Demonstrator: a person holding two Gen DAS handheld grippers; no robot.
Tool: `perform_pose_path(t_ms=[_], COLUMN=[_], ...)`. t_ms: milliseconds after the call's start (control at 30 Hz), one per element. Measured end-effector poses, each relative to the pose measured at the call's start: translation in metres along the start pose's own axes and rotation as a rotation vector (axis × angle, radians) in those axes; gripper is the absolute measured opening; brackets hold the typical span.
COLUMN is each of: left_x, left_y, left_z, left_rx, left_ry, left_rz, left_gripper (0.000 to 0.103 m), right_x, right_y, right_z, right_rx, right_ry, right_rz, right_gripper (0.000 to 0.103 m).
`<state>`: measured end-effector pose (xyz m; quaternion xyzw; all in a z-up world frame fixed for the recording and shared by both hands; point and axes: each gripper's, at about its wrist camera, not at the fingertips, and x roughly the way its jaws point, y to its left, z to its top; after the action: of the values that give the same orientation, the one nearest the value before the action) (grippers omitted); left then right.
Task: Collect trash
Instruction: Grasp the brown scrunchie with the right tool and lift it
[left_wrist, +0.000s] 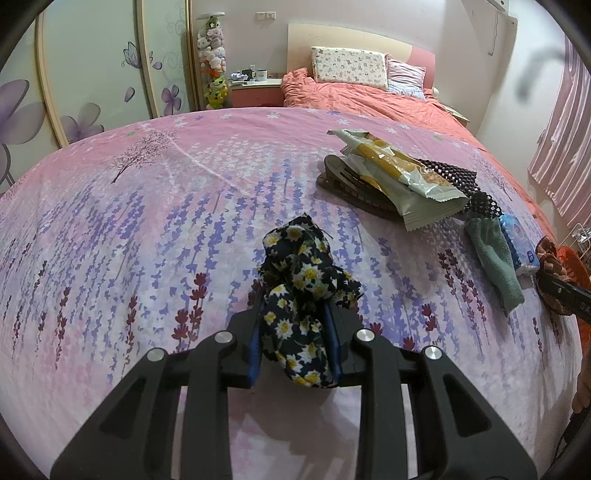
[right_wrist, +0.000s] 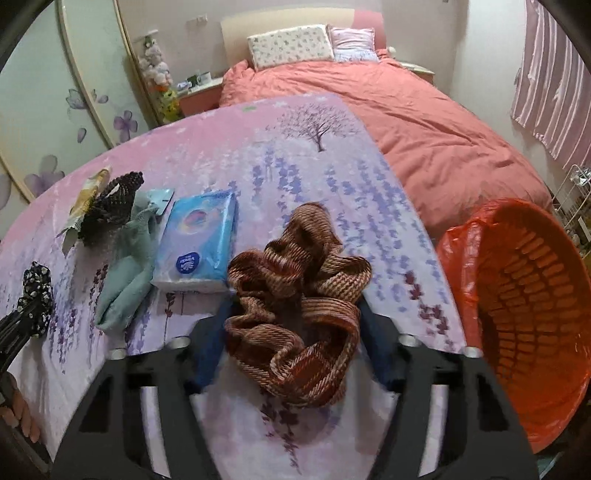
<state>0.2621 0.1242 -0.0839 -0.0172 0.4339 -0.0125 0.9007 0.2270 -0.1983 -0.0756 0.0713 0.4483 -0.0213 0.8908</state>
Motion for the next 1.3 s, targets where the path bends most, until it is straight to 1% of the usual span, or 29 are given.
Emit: perform_pose_path(t_ms=[33, 67, 100, 167, 200, 433, 633, 933, 1167, 1200, 1233, 1267, 1300], left_x=[0.0, 0.0, 0.0, 0.0, 0.0, 0.0, 0.001, 0.0, 0.0, 0.0, 0.0, -0.001, -0.003], left_y=[0.0, 0.0, 0.0, 0.0, 0.0, 0.0, 0.0, 0.0, 0.0, 0.001, 0.001, 0.0, -0.002], left_z=[0.0, 0.0, 0.0, 0.0, 0.0, 0.0, -0.001, 0.0, -0.001, -0.001, -0.001, -0.001, -0.002], left_rx=[0.0, 0.0, -0.001, 0.0, 0.0, -0.008, -0.009, -0.008, -0.006, -0.006, -0.003, 0.001, 0.006], left_ry=[0.0, 0.0, 0.0, 0.0, 0.0, -0.001, -0.001, -0.001, -0.001, -0.002, -0.004, -0.007, -0.012], left_rz=[0.0, -0.001, -0.001, -0.001, 0.0, -0.011, -0.012, -0.013, -0.01, -0.014, -0.025, -0.031, -0.025], left_gripper=[0.029, 0.029, 0.029, 0.029, 0.029, 0.029, 0.03, 0.031, 0.031, 0.029, 0.023, 0.022, 0.02], right_x=[-0.002, -0.003, -0.005, -0.008, -0.009, -0.011, -0.01, -0.01, -0.01, -0.01, -0.01, -0.011, -0.014], right_y=[0.003, 0.004, 0.008, 0.012, 0.012, 0.006, 0.009, 0.0, 0.001, 0.001, 0.002, 0.002, 0.0], right_z=[-0.002, -0.004, -0.008, -0.018, -0.019, -0.019, -0.018, -0.017, -0.017, -0.017, -0.016, -0.017, -0.018], right_rx=[-0.002, -0.006, -0.018, -0.057, -0.057, -0.044, -0.028, 0.008, 0.001, -0.004, -0.011, -0.014, -0.011], right_ry=[0.004, 0.003, -0.01, -0.056, -0.058, -0.058, -0.059, -0.062, -0.061, -0.062, -0.062, -0.064, -0.065], right_rz=[0.018, 0.02, 0.013, -0.014, -0.014, -0.007, 0.009, 0.06, 0.053, 0.047, 0.039, 0.042, 0.054], right_gripper=[0.039, 0.036, 0.036, 0.036, 0.036, 0.036, 0.036, 0.036, 0.036, 0.036, 0.032, 0.028, 0.027])
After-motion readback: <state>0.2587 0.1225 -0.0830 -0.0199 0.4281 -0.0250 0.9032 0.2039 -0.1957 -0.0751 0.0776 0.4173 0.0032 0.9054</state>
